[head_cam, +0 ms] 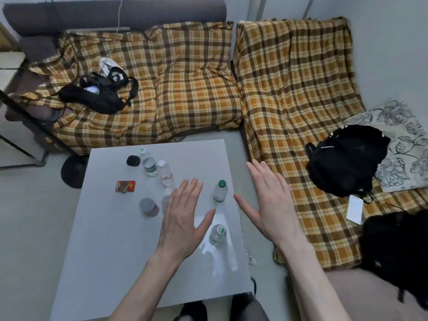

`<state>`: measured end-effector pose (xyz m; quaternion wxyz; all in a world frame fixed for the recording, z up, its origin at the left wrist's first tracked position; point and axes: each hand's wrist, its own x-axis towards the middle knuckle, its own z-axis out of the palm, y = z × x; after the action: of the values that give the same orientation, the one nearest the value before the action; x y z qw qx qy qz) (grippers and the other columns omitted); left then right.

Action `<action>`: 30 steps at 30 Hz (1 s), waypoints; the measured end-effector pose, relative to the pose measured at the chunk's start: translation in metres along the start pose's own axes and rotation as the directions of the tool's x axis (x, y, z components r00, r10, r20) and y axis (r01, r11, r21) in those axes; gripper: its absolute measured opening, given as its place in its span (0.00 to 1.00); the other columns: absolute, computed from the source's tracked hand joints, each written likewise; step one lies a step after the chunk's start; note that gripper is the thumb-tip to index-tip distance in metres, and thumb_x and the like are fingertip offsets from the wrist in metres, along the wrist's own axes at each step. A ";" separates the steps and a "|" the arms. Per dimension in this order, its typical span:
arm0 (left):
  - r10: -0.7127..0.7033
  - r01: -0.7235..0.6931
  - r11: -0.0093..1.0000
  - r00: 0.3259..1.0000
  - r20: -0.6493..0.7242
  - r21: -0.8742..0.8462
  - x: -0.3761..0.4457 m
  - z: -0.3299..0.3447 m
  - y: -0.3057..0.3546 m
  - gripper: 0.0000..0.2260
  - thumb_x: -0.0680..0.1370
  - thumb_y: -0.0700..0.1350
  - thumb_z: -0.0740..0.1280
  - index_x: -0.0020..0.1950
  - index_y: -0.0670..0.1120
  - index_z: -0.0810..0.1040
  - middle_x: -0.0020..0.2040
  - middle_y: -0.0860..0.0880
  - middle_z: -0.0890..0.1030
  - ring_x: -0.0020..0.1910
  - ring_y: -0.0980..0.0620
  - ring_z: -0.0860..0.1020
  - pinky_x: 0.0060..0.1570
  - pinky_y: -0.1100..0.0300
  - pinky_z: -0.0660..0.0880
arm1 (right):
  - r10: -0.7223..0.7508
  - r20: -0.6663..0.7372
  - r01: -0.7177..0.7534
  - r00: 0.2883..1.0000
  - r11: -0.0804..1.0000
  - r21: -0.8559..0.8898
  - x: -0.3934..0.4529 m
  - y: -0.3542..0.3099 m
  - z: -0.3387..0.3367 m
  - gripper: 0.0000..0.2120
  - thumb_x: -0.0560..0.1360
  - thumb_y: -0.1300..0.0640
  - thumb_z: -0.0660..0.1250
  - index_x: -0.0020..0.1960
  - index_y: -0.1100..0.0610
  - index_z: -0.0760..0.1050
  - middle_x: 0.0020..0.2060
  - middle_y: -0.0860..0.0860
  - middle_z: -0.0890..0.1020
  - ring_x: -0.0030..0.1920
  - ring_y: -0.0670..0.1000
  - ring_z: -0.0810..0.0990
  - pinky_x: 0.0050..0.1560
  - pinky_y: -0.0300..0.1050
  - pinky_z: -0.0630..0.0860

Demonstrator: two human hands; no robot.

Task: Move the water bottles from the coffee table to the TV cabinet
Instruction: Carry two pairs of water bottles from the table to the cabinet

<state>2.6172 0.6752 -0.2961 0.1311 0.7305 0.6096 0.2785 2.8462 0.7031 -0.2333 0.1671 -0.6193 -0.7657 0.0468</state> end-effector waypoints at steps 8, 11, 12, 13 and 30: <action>-0.066 0.062 0.992 0.997 0.031 0.108 0.015 0.054 -0.004 0.29 0.82 0.59 0.62 0.80 0.44 0.68 0.80 0.48 0.68 0.82 0.48 0.61 0.79 0.45 0.60 | -0.150 0.141 0.142 0.979 0.988 0.064 0.036 0.056 0.038 0.34 0.82 0.39 0.62 0.81 0.53 0.59 0.80 0.49 0.64 0.81 0.49 0.59 0.78 0.56 0.62; -0.158 0.156 0.981 0.987 0.007 0.119 0.014 0.073 0.004 0.29 0.82 0.58 0.63 0.79 0.44 0.69 0.80 0.47 0.69 0.82 0.48 0.62 0.79 0.44 0.62 | -0.235 0.202 0.219 0.951 0.971 0.099 0.053 0.075 0.051 0.33 0.82 0.40 0.62 0.82 0.53 0.59 0.80 0.49 0.65 0.81 0.50 0.60 0.77 0.57 0.63; -0.185 0.183 0.975 0.983 0.004 0.126 0.014 0.080 0.007 0.29 0.82 0.58 0.63 0.79 0.44 0.69 0.80 0.47 0.69 0.82 0.48 0.62 0.79 0.44 0.62 | -0.268 0.224 0.250 0.937 0.962 0.108 0.059 0.080 0.058 0.33 0.82 0.39 0.62 0.82 0.53 0.59 0.80 0.49 0.64 0.81 0.51 0.60 0.77 0.57 0.63; -0.203 0.200 0.970 0.979 0.003 0.136 0.013 0.088 0.011 0.29 0.82 0.59 0.63 0.79 0.44 0.69 0.80 0.47 0.69 0.82 0.48 0.62 0.79 0.45 0.63 | -0.296 0.244 0.275 0.923 0.954 0.117 0.064 0.085 0.065 0.33 0.82 0.39 0.61 0.82 0.52 0.59 0.80 0.49 0.64 0.81 0.51 0.60 0.78 0.57 0.62; -0.456 0.429 0.888 0.868 0.197 0.163 -0.037 0.233 -0.022 0.28 0.78 0.62 0.62 0.72 0.45 0.77 0.68 0.48 0.80 0.68 0.46 0.77 0.73 0.50 0.68 | -0.464 0.478 0.451 0.746 0.880 0.150 0.108 0.128 0.216 0.30 0.80 0.49 0.69 0.78 0.55 0.66 0.76 0.56 0.70 0.76 0.62 0.68 0.73 0.56 0.66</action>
<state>2.7279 0.6786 -0.5060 0.2194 0.6047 0.7563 0.1194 2.8789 0.8661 -0.4502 -0.0230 -0.3771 -0.9096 0.1727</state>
